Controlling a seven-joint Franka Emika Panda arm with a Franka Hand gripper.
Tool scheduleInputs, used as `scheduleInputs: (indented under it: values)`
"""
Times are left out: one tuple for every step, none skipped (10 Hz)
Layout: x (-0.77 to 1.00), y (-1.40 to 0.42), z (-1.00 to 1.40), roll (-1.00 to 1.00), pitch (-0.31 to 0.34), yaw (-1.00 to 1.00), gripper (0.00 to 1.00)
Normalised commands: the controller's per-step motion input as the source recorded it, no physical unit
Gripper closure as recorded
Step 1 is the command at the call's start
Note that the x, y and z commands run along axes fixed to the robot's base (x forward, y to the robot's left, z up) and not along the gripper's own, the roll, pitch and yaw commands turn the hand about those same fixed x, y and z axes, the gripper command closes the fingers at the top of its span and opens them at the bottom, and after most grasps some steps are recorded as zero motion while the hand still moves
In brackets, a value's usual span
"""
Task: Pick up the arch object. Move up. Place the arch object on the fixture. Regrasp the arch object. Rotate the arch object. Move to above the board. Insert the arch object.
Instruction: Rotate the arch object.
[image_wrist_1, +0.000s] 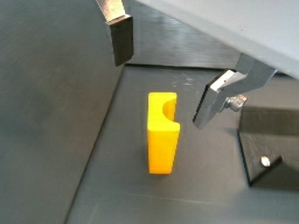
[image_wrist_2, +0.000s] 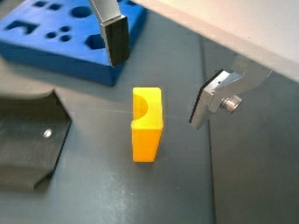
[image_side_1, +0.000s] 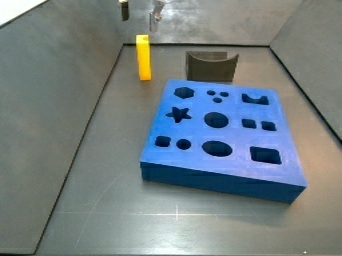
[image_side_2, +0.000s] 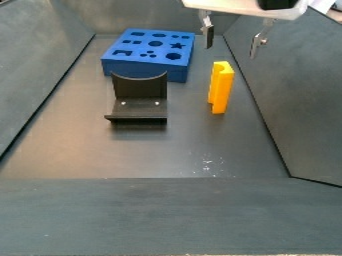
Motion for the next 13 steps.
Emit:
scheduleInputs:
  values:
    - [0.01, 0.01, -0.04, -0.01, 0.0, -1.0, 0.0]
    - [0.01, 0.01, -0.04, -0.01, 0.0, -1.0, 0.0]
    - [0.01, 0.01, -0.04, -0.01, 0.0, -1.0, 0.0]
    - [0.01, 0.01, -0.04, -0.01, 0.0, -1.0, 0.0]
    - [0.01, 0.01, -0.04, -0.01, 0.0, -1.0, 0.0]
    - [0.01, 0.01, -0.04, -0.01, 0.0, -1.0, 0.0]
    - [0.01, 0.01, -0.04, -0.01, 0.0, -1.0, 0.0]
    - [0.01, 0.01, -0.04, -0.01, 0.001, -1.0, 0.0]
    - [0.01, 0.01, -0.04, -0.02, 0.001, -1.0, 0.0]
    - [0.01, 0.01, -0.04, -0.02, 0.001, -1.0, 0.0]
    - [0.01, 0.01, -0.04, -0.02, 0.001, -0.81, 0.0]
    - [0.01, 0.01, -0.04, -0.02, 0.001, -0.58, 0.0]
    - [0.01, 0.01, -0.04, -0.02, 0.001, -0.34, 0.0]
